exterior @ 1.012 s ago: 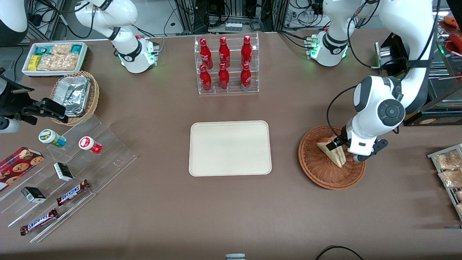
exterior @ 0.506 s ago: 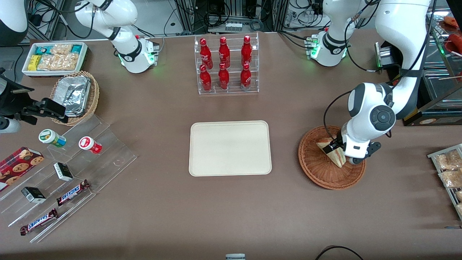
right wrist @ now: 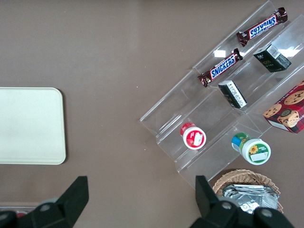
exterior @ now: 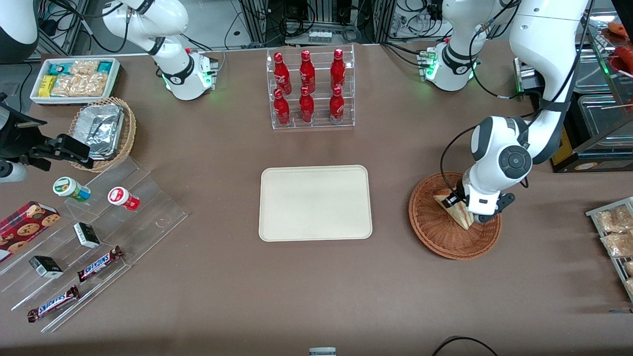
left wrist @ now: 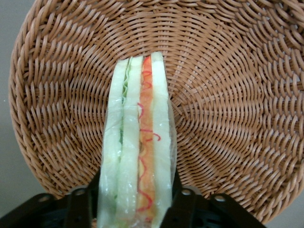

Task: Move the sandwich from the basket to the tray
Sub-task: 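Close the left gripper on the sandwich wrapper and lift it, then carry the held sandwich over to the cream tray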

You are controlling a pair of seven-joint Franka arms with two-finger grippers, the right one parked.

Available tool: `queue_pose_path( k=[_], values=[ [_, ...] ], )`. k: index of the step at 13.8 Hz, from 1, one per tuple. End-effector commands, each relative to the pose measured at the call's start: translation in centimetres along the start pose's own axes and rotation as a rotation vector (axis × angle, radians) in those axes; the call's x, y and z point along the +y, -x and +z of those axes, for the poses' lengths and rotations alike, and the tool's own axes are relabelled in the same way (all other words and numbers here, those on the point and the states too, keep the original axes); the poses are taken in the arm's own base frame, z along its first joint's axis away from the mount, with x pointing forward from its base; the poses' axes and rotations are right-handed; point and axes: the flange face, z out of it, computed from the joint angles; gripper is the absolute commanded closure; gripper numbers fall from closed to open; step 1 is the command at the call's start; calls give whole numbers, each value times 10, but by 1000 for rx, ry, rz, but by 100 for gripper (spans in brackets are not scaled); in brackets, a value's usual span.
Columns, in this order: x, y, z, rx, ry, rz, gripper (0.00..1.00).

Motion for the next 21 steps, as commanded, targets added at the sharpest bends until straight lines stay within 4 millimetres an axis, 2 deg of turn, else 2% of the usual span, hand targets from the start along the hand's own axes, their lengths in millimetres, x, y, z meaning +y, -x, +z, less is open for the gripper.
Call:
queue_pose_path(
  k=[1,7,10,12,13,16,18,21],
  values=[
    [0,4,-5,18,4,-8,100],
    [2,-2,-27,52,-51,56,100],
    [9,-9,-53,40,-74,99,100],
    [17,-13,-81,24,-98,148,100],
    [30,-5,-93,21,-100,213,100],
    [54,19,-119,7,-105,357,100],
    [74,42,-130,18,-87,471,100],
    [103,77,-134,4,-58,681,100]
  ],
)
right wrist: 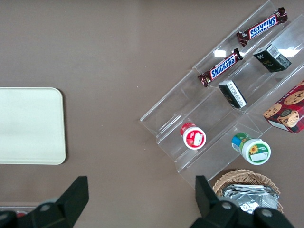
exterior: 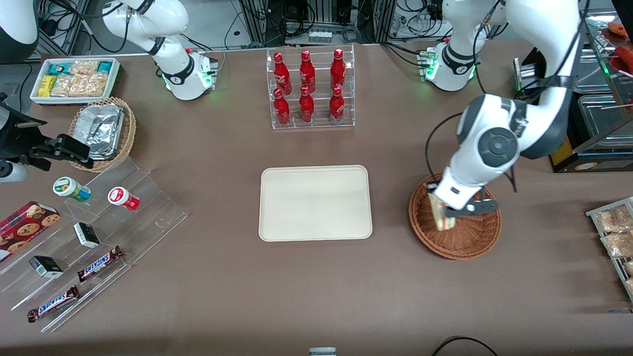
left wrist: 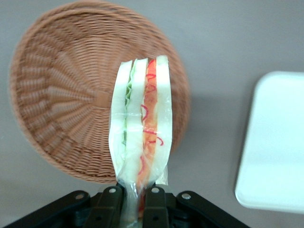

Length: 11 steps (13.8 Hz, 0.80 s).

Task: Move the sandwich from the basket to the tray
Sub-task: 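Carry the held sandwich over to the cream tray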

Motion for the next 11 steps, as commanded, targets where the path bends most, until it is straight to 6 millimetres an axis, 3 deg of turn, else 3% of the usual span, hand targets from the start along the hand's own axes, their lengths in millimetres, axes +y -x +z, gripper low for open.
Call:
queue_pose_path(
  k=[1,8,11],
  values=[
    [36,14,-10,-11,31,135,100],
    [146,24,5,-33,82,150,100],
    [176,19,21,-29,68,135,100]
  ],
)
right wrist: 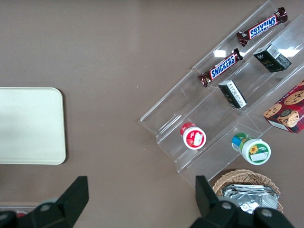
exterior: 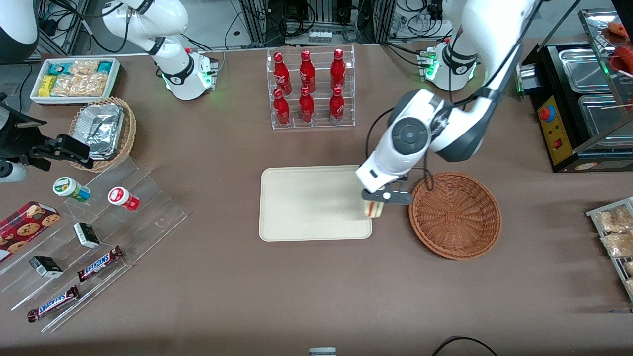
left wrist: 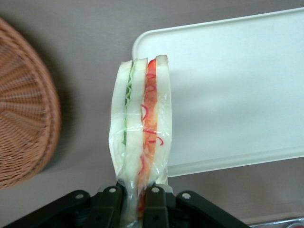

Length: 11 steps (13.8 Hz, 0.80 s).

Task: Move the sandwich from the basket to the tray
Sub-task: 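Carry the held sandwich over to the cream tray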

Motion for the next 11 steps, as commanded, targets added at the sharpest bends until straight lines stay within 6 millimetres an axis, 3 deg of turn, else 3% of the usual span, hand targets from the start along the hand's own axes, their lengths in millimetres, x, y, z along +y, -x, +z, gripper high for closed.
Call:
queue_pose_path(
  k=[1,6,11],
  values=[
    [31,-15,17,-1,-21,-33,100],
    [60,-27,43,8,-35,-60,100],
    [72,-32,74,-7,-45,-70,100]
  ],
)
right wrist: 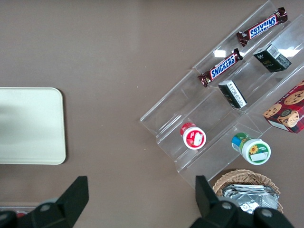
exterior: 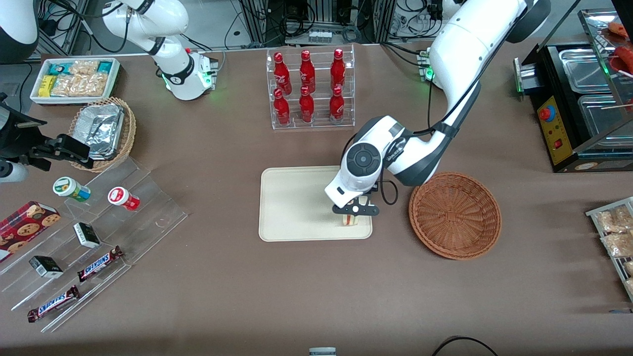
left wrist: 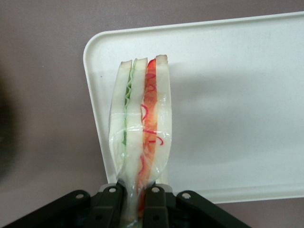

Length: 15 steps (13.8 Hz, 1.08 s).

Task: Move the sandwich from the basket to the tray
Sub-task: 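Carry the held sandwich over to the cream tray, then lower the sandwich onto the tray and open the left gripper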

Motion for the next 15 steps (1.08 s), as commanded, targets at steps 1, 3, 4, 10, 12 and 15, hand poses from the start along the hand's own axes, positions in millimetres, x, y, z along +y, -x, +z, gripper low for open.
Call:
queue_pose_path(
  k=[1,3,4,10,12,15],
  values=[
    [19,-3,11,22,-11,-8,100],
    [21,-4,21,23,-7,-19,100],
    [22,-5,22,28,-10,-19,100],
    [46,0,43,30,-21,-22,100],
    [48,0,43,45,-21,-20,100],
    [47,0,52,33,-27,-17,59]
  ],
)
